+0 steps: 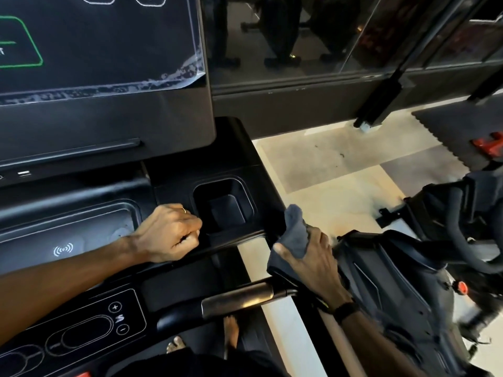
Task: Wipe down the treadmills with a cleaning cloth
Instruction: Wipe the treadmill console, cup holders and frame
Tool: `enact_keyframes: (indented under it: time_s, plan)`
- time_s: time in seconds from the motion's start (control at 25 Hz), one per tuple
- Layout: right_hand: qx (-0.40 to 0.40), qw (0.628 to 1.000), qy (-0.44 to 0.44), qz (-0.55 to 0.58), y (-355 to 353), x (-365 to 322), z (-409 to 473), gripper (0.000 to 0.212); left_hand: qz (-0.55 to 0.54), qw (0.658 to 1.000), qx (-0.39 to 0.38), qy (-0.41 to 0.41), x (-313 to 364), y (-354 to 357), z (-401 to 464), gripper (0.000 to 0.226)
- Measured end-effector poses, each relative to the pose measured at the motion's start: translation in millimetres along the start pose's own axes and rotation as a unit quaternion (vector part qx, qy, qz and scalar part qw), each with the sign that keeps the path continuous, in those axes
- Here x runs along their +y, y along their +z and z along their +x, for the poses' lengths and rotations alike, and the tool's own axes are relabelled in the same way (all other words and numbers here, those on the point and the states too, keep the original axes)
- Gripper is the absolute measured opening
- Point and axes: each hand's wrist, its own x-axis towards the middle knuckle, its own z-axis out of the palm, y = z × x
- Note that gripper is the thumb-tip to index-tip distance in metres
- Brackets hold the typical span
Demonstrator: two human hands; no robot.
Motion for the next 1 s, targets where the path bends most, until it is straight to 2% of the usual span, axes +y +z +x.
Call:
enact_keyframes:
  time_s: [0.12,0.24,0.28,0.36,0.44,0.52,0.56,0.64,0.68,0.76,0.8,0.84,0.92,1.0]
  plan:
    - [-0.009,0.998,0.026,0.051,3,-26,46,0.080,0.009,1.000,0.008,-0.003,2,0,1,0.024]
    - [-0.055,0.985,0.105,0.129,-4,-40,96,0.081,0.020,1.000,0.009,0.020,5,-1,3,0.024]
    - [-0.038,0.990,0.086,0.109,-2,-43,98,0.080,0.024,0.999,0.008,0.032,6,-1,3,0.024]
    - [0.021,1.000,-0.021,-0.010,11,-37,72,0.077,0.025,0.998,0.012,0.052,6,0,3,0.023]
    - [0.075,0.988,-0.082,-0.109,20,-12,23,0.076,0.029,0.997,0.012,0.067,4,2,4,0.025]
    - [0.048,0.995,-0.033,-0.082,17,21,-1,0.070,0.030,0.997,0.006,0.072,2,6,4,0.029]
    - [-0.007,0.999,0.016,-0.048,11,35,6,0.062,0.027,0.997,0.004,0.070,0,7,4,0.032]
    - [-0.135,0.981,0.127,0.061,2,41,34,0.048,0.021,0.997,-0.004,0.071,-2,8,3,0.038]
    - [-0.141,0.968,0.175,0.112,1,39,50,0.045,0.023,0.997,-0.010,0.073,-1,8,3,0.040]
    - [-0.092,0.963,0.203,0.153,-3,5,62,0.049,0.026,0.997,-0.014,0.075,0,8,4,0.043]
    - [-0.054,0.976,0.173,0.124,-1,-9,60,0.058,0.027,0.997,-0.009,0.077,0,8,5,0.044]
    - [-0.023,0.992,0.114,0.048,1,-22,45,0.067,0.027,0.996,-0.002,0.079,-1,8,5,0.044]
    - [0.027,0.995,0.019,-0.099,8,-28,-7,0.077,0.030,0.994,0.004,0.101,1,9,5,0.044]
    - [0.066,0.989,0.008,-0.131,12,-3,-57,0.076,0.030,0.991,0.009,0.130,9,14,10,0.043]
